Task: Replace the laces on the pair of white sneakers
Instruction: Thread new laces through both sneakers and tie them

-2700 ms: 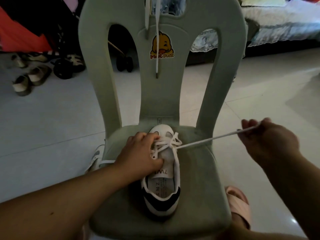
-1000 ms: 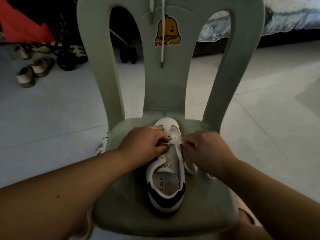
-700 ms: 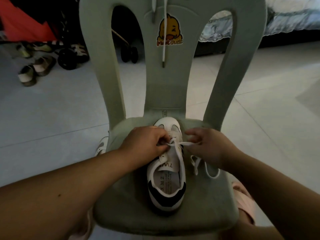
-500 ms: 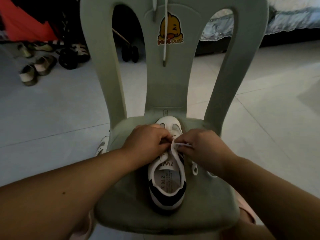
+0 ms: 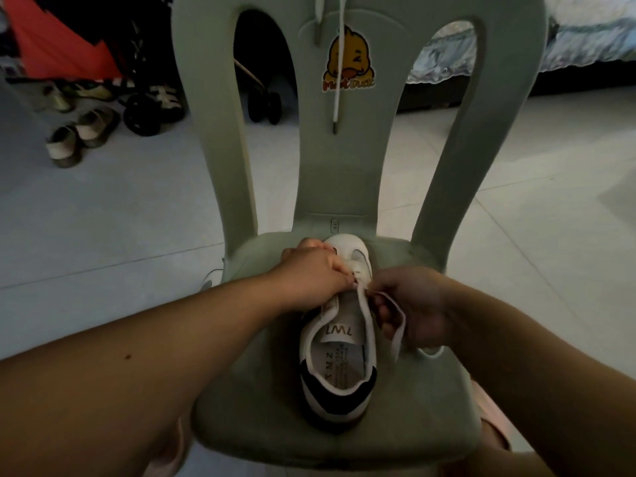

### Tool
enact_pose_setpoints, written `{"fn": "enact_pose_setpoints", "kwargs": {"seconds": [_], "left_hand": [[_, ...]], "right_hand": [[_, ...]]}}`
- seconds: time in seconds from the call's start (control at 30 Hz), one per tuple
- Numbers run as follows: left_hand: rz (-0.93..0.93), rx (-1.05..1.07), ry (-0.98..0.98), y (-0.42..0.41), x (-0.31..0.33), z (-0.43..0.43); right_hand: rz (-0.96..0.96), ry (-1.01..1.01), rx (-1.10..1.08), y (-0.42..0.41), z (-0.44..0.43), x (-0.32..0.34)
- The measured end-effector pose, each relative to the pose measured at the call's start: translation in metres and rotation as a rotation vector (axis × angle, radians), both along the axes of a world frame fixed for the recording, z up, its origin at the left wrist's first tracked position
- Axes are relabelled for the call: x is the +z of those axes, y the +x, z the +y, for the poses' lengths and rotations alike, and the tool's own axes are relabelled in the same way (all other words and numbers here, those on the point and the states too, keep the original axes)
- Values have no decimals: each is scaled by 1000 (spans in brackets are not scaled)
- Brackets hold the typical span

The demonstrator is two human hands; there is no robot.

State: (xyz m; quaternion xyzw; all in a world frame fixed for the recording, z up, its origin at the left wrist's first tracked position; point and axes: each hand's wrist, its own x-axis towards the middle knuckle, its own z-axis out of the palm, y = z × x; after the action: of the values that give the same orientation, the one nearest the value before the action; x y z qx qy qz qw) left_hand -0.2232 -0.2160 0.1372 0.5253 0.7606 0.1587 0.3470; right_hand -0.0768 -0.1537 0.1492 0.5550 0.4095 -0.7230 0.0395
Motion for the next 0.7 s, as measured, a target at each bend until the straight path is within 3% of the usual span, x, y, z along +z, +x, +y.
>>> {"fn": "enact_pose_setpoints", "kwargs": {"seconds": [0.07,0.2,0.3,0.4,0.5,0.53,0.57,0.7], "left_hand": [[42,-18,10,2,0,-2],[62,-15,24,7,2,-5],[16,11,-13,10,2,-4],[31,11,-49,14,1,-2],[29,-23,-42,13,6,-2],[27,-13,-18,12,8,-2],[8,11,15,9,7,-2],[-183,125,66,-2,8,-5]], "right_hand": [[-26,85,58,1,1,-1],[-187,848,476,1,0,3],[-220,1017,686,-1,-1,7],[-245,893,639,-2,-2,4],[-100,292,229,-3,-3,5],[-79,212,174,0,-2,5],[-83,221,181,2,0,5],[-168,624,397,14,6,28]]}}
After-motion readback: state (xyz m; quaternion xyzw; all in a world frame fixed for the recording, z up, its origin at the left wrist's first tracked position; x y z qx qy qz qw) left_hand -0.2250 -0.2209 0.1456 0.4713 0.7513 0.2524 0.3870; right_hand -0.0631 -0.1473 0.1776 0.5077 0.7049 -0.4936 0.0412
